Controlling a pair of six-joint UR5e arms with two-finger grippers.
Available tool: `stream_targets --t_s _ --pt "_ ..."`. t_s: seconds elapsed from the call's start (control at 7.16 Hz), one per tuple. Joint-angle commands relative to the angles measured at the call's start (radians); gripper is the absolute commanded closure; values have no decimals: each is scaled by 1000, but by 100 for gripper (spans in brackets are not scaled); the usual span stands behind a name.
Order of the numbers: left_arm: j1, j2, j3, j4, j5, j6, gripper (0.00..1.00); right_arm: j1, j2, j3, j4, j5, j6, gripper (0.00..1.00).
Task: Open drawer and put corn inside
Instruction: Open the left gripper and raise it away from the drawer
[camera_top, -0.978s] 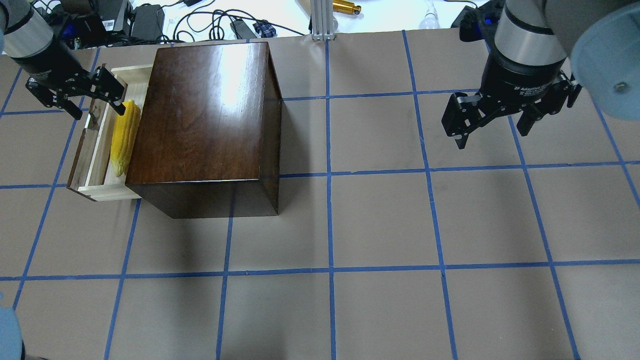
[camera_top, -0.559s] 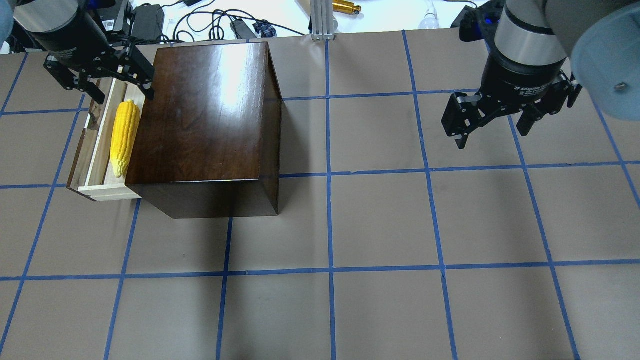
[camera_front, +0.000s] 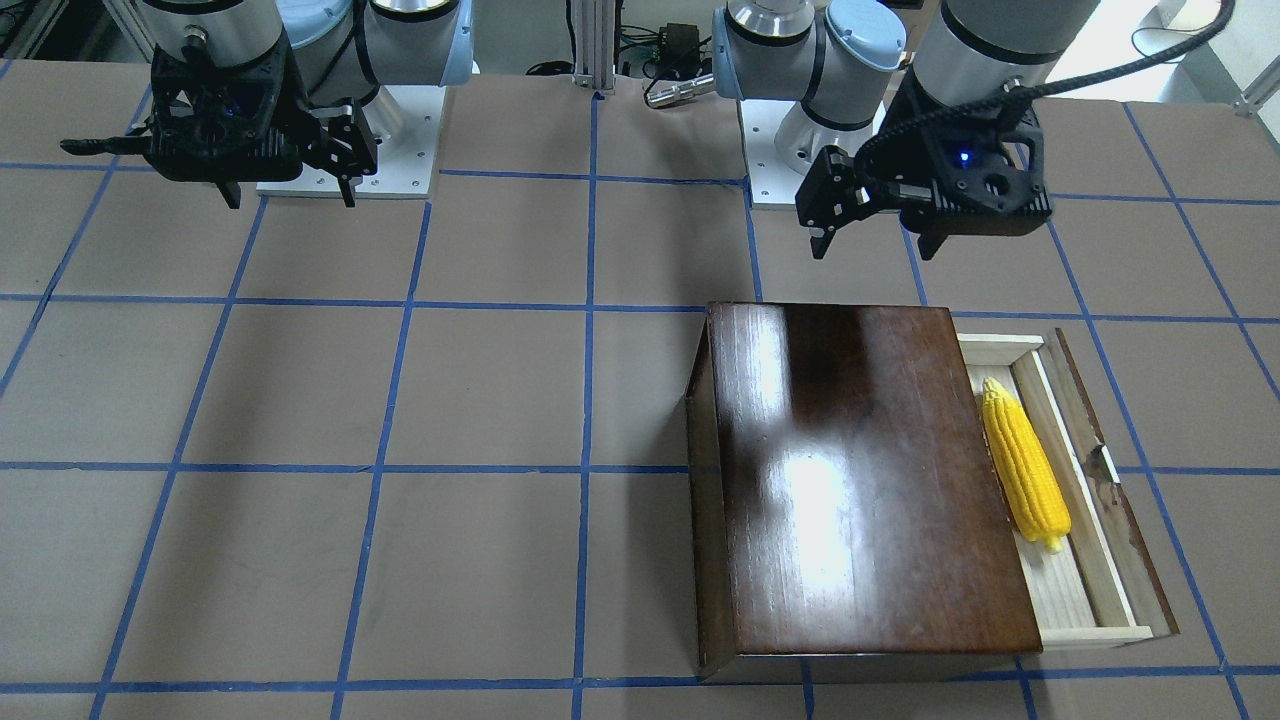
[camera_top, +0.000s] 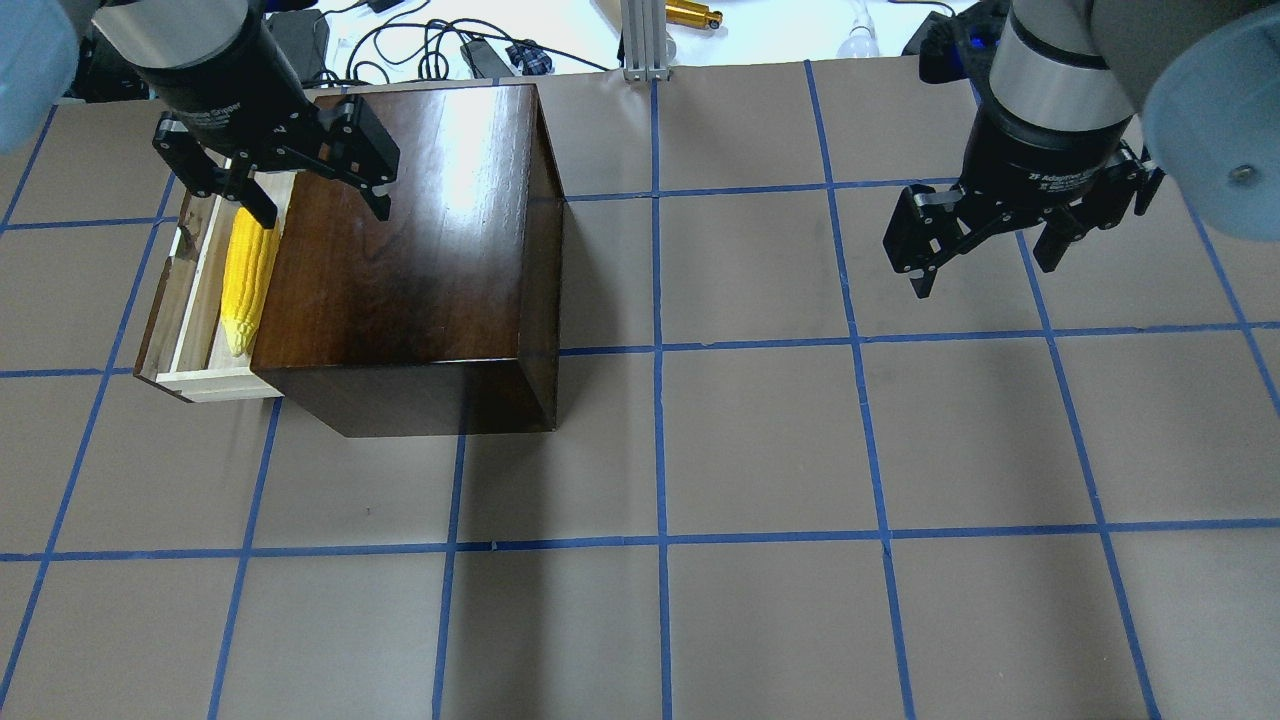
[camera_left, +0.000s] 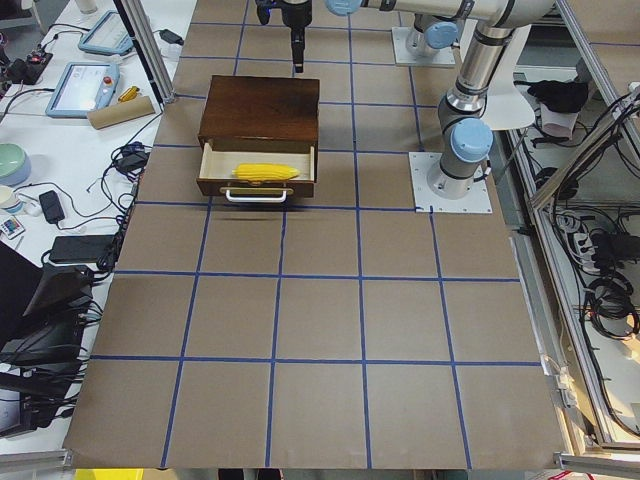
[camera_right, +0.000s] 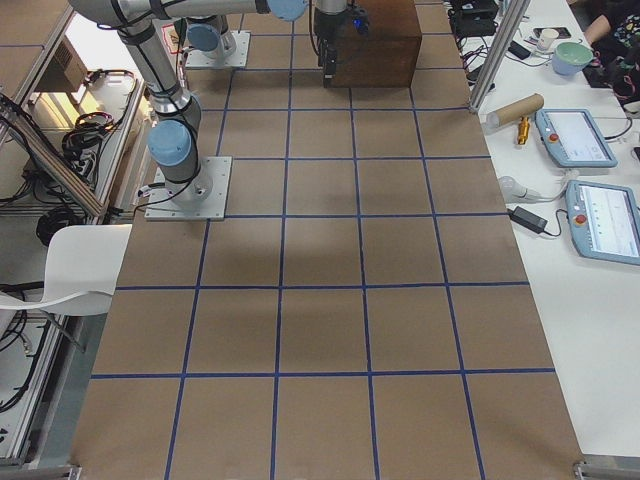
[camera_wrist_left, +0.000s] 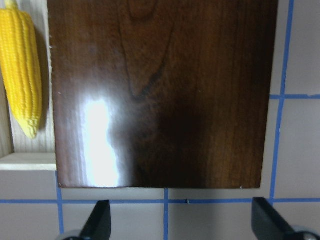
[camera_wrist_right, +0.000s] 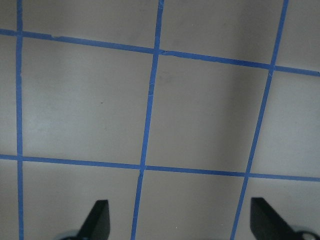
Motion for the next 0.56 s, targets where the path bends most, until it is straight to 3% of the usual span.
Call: stream_targets --t_s 0.0,0.42 --pt "-16 -6 -9 12 -5 -12 0 0 -1 0 0 0 0 0" --pt "-16 8 -13 18 -7 -9 0 0 -1 0 0 -2 0 0"
